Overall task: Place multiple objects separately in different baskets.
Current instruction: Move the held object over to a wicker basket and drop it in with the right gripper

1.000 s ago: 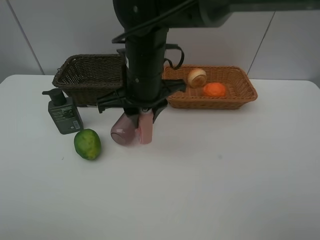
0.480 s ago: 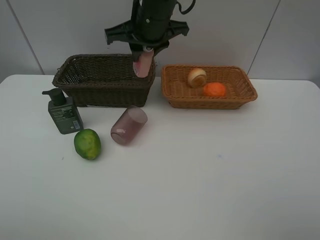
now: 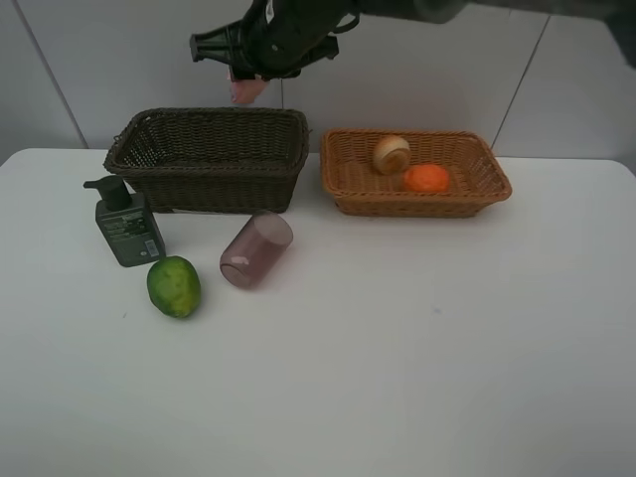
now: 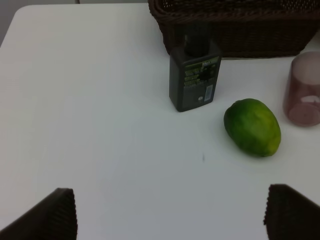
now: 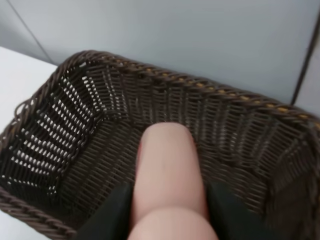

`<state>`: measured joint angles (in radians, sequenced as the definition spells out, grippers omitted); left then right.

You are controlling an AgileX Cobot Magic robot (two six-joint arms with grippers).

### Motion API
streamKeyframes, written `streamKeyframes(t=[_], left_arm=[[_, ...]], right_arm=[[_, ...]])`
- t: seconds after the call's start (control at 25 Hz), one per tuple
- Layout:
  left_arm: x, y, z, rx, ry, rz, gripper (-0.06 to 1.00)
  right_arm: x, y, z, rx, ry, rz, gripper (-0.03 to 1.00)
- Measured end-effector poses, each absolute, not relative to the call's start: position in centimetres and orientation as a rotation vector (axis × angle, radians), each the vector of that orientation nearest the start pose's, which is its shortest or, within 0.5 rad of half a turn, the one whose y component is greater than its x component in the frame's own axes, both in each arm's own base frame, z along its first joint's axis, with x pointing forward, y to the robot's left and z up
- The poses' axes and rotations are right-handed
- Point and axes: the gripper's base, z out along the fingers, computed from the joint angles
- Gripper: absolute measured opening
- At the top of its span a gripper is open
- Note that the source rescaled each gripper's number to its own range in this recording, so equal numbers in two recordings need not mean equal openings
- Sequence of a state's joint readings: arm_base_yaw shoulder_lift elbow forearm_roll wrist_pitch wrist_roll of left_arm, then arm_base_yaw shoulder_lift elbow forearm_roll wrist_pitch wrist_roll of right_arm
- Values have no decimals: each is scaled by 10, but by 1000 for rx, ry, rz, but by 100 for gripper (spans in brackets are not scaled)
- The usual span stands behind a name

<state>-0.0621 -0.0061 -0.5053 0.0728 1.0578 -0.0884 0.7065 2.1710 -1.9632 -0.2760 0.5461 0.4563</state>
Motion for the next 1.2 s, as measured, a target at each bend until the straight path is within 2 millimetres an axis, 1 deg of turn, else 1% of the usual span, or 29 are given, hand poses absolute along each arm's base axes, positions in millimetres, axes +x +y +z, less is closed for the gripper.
streamKeyframes(t=[0.08,0.16,0.28,0.44,0.64,0.88,0.92,0.96,1.04,1.12,1.2], left_arm=[[-6,6,279,-30,2028,-8,94],[-6,6,279,-30,2028,-8,94],[-6,6,279,-30,2028,-8,94],[-6,6,279,-30,2028,-8,94],[-6,6,279,-30,2028,-7,94],[-6,6,279,-31,2027,-5,94],[-6,6,279,-31,2027,-5,94],[-6,6,279,-31,2027,-5,94],[-6,6,279,-31,2027,-5,94],[-6,6,279,-31,2027,-5,94],[-6,6,279,-31,2027,-5,94]], right_arm=[[405,329,256,-472,2186,359,1],[412,331,237,-476,2190,362,1],[422,332,212,-475,2194,364,1],[431,330,189,-477,2204,353,1],[435,327,174,-481,2222,335,1],[435,327,171,-487,2223,333,2],[435,327,171,-487,2223,333,5],[435,327,172,-487,2221,334,12],[435,327,172,-487,2221,335,31],[435,327,172,-487,2221,335,52],[435,327,171,-487,2221,334,67]])
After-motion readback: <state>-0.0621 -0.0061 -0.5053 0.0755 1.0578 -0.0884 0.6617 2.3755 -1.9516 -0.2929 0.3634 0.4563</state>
